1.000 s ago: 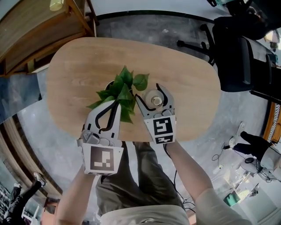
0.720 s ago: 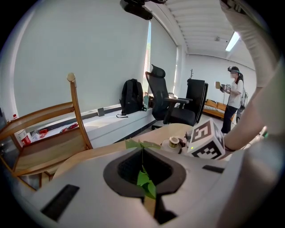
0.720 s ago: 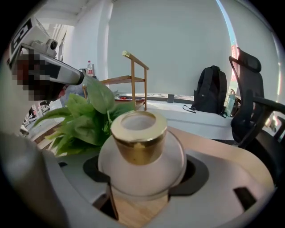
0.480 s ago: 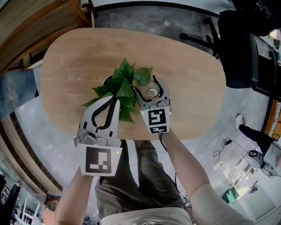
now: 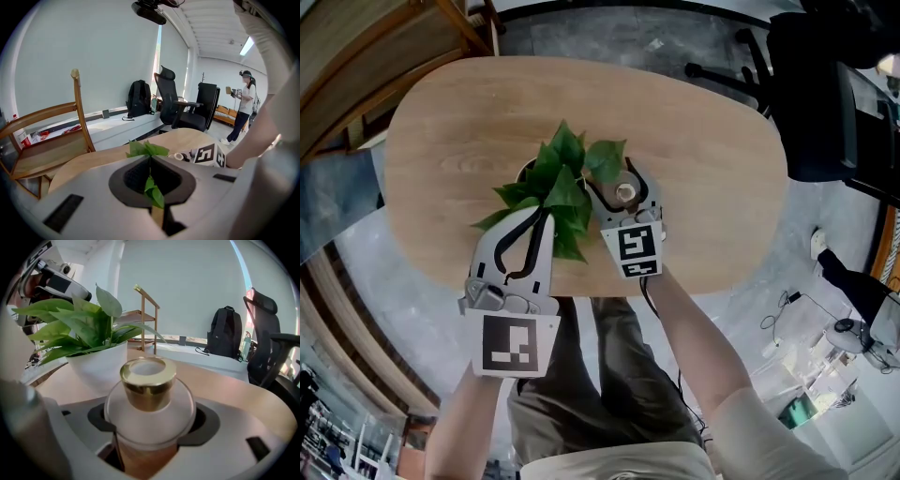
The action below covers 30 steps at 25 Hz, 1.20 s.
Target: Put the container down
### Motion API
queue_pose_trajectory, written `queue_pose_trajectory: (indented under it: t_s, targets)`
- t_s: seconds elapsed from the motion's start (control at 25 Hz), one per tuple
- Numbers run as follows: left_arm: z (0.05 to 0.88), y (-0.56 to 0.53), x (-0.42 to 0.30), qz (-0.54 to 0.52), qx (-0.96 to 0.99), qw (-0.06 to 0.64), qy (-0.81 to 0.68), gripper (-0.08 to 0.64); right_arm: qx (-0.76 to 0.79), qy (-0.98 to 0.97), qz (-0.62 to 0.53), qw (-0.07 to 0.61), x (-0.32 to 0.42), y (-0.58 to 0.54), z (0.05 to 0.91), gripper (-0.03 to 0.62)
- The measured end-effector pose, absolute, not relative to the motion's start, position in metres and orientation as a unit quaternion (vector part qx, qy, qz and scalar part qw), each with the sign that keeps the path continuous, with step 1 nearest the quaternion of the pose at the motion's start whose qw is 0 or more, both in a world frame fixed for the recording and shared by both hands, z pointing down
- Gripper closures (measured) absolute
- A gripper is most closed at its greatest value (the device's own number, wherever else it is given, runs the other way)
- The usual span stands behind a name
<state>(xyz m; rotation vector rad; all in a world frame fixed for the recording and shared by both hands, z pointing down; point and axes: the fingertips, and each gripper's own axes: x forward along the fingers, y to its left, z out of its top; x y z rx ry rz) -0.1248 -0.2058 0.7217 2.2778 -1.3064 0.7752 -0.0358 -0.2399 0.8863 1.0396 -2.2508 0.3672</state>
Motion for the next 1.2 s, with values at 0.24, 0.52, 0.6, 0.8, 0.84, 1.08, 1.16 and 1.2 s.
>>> queue_pose_trajectory:
  t_s: [0.24,0.52,0.6,0.8,0.84,1.08,1.16,1.2]
  targets:
    - [0.719,-0.204,-0.121,0.279,0.811,0.206,-0.472,0.549,0.377,-0.864,0.141,0.303,-0.038,-0.238,0.886,0.265]
    - [0.715,-0.199,-0.111,0.281,0.811,0.211,-0.467,0.549,0.367,-0.867,0.148,0.303,-0.03,-0.232,0.875,0.258]
    - [0.71,-0.198,-0.109,0.279,0.812,0.212,-0.467,0.549,0.351,-0.871,0.147,0.312,-0.029,-0.226,0.872,0.258]
    - [0.686,-0.194,-0.105,0.274,0.81,0.221,-0.469,0.549,0.334,-0.872,0.135,0.331,-0.023,-0.211,0.843,0.259]
    - [0.68,-0.194,-0.104,0.272,0.809,0.223,-0.472,0.549,0.336,-0.871,0.133,0.333,-0.022,-0.209,0.835,0.259]
    - [0.639,-0.198,-0.1,0.263,0.81,0.217,-0.476,0.549,0.352,-0.865,0.14,0.329,-0.016,-0.207,0.777,0.307]
    - [0.622,-0.2,-0.097,0.264,0.815,0.207,-0.472,0.549,0.368,-0.863,0.129,0.321,-0.012,-0.211,0.75,0.425]
    - [0.614,-0.202,-0.096,0.264,0.817,0.203,-0.471,0.549,0.372,-0.863,0.125,0.318,-0.011,-0.211,0.737,0.433]
